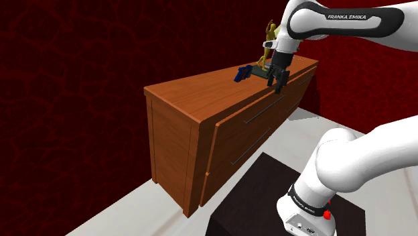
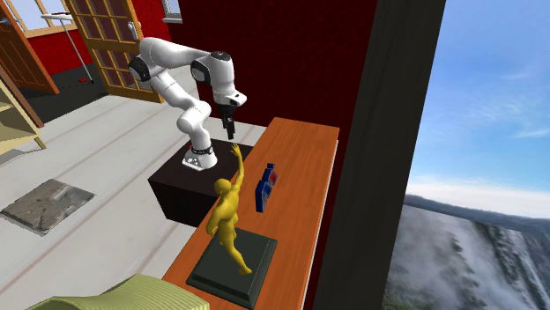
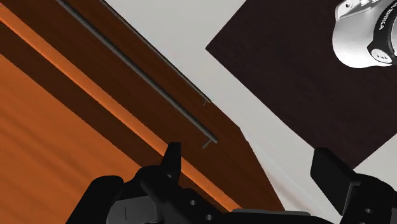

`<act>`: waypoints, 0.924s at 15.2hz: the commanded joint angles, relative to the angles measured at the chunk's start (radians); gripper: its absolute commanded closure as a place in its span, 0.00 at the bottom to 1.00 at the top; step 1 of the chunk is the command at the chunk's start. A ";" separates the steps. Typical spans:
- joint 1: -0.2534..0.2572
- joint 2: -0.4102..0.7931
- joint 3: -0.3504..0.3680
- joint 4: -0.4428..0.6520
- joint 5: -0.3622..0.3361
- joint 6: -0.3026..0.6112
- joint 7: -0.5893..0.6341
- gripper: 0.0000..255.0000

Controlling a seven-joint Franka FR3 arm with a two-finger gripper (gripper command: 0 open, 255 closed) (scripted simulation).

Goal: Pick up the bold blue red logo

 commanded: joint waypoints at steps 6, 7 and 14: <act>0.088 0.194 -0.205 0.173 -0.023 0.100 -0.361 0.00; 0.105 0.227 -0.235 0.203 -0.014 0.113 -0.414 0.00; 0.220 0.535 -0.466 0.456 0.171 0.178 -0.833 0.00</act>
